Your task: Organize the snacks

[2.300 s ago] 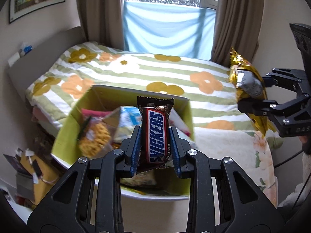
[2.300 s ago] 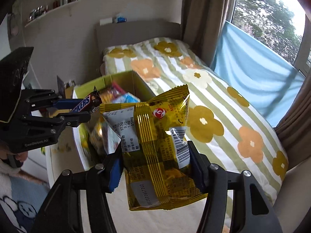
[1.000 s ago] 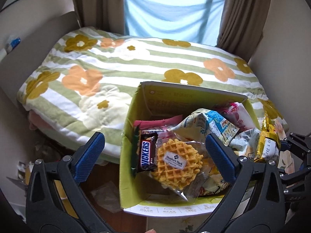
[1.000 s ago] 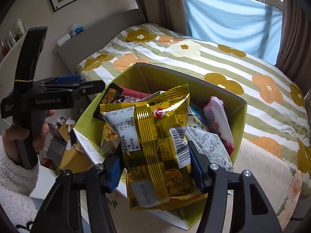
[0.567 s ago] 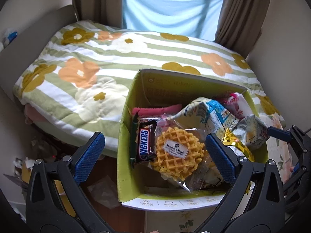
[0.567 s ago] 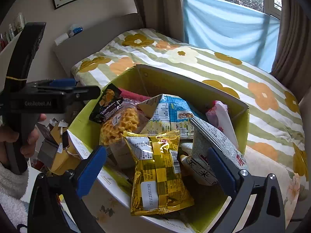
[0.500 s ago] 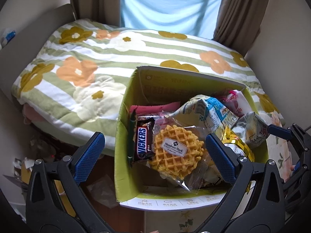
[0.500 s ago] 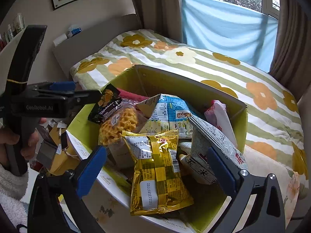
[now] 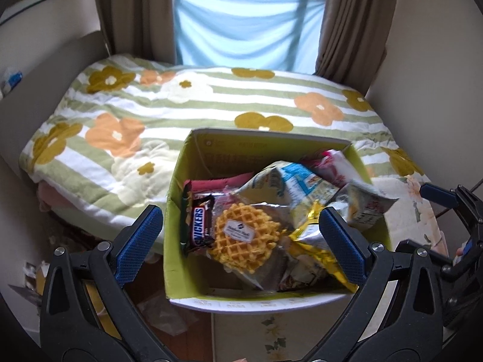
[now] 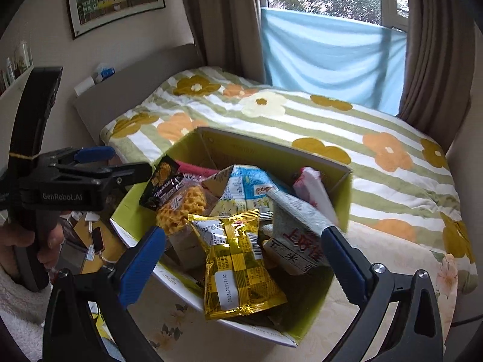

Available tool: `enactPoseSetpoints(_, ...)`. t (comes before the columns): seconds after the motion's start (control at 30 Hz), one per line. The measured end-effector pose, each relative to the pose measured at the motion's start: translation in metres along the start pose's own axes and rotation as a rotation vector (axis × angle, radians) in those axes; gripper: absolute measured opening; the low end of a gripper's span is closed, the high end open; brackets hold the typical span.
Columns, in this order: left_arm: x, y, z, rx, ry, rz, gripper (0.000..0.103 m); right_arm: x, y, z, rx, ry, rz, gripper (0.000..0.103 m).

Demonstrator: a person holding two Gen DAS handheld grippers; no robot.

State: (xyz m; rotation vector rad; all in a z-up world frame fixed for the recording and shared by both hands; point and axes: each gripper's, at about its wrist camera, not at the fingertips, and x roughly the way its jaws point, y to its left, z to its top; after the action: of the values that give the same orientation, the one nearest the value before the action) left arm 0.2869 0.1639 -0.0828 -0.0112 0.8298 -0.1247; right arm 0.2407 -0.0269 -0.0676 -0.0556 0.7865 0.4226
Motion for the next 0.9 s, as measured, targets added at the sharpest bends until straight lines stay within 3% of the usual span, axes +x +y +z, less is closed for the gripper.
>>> enactPoseSetpoints(0.2, -0.061, -0.044, -0.007, 0.027, -0.108, -0.004, 0.103, -0.075, -0.017, -0.008, 0.028, -0.11, -0.058, 0.102)
enactPoseSetpoints(0.5, -0.155, -0.098, -0.051, 0.025, -0.219, -0.019, 0.103, -0.183, -0.026, -0.045, 0.14, -0.234, -0.198, 0.102)
enactPoseSetpoints(0.9, -0.249, -0.132, -0.125, 0.036, -0.357, 0.023, 0.103, -0.272, -0.003, -0.11, 0.202, -0.361, -0.361, 0.102)
